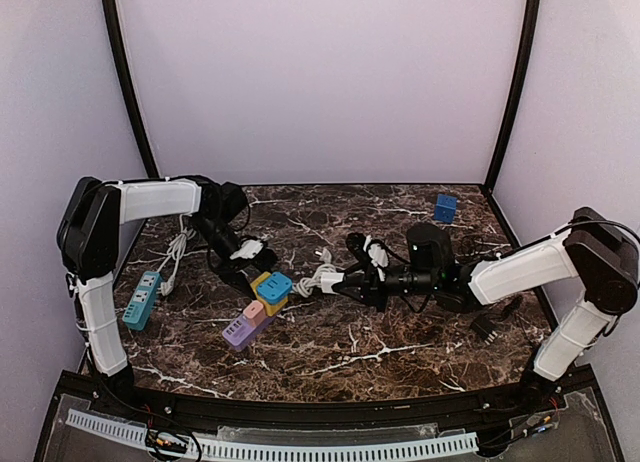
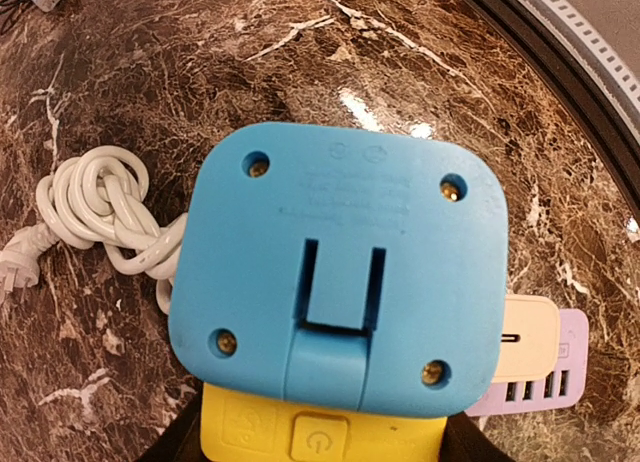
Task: Insert the plug
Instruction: Adjust the socket at the center of the board, then insert the plug into the socket.
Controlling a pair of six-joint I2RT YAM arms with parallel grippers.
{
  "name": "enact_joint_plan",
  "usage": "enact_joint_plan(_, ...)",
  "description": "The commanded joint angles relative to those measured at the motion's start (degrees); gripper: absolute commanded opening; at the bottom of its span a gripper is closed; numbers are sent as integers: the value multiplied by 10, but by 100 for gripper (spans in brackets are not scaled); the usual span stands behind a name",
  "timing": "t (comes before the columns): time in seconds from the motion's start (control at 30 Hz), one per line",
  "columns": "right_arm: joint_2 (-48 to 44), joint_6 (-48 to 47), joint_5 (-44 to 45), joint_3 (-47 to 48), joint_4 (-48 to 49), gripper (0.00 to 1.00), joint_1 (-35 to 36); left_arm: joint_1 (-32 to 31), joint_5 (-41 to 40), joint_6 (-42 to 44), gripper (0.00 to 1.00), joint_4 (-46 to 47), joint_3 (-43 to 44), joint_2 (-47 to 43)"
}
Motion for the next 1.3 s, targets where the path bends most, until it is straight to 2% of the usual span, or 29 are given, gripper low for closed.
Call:
enact_joint_plan(0.0, 8, -6, 2, 8, 29, 0, -2, -5, 1, 9, 36, -41, 5, 2)
enact_joint_plan(0.17, 18, -15, 2, 13, 26, 0, -2, -5, 28, -31, 4, -45, 11, -9)
enact_joint_plan(0.23, 15, -17, -7, 11, 23, 0, -2, -5, 47, -66, 1, -36, 7, -14)
enact_joint_plan(0.3, 9, -24, -18, 1, 20, 0, -1, -5, 72, -146, 1, 8, -5, -19)
enact_joint_plan(0.33, 5, -30, -19, -6, 22, 0, 1, -5, 81, -218, 1, 55, -20, -21)
enact_joint_plan(0.4, 4, -42, -21, -21, 39, 0, 7, -9, 106, -269, 1, 111, -47, -28)
enact_joint_plan(0.57, 58, -55, -58, -39, 127, 0, 16, -31, 50, -304, 1, 275, -140, -48)
enact_joint_plan(0.7, 97, -86, -72, -46, 167, 0, 10, -42, 9, -293, 1, 351, -173, -59)
enact_joint_plan(0.87, 147, -74, -132, -32, 212, 0, -10, -54, -6, -266, 1, 361, -184, -54)
enact_joint_plan(1.17, 206, -47, -101, -24, 324, 0, -23, -73, -37, -261, 1, 364, -189, -46)
enact_joint_plan(1.27, 221, -48, -93, -15, 334, 0, -23, -75, -41, -267, 1, 364, -184, -43)
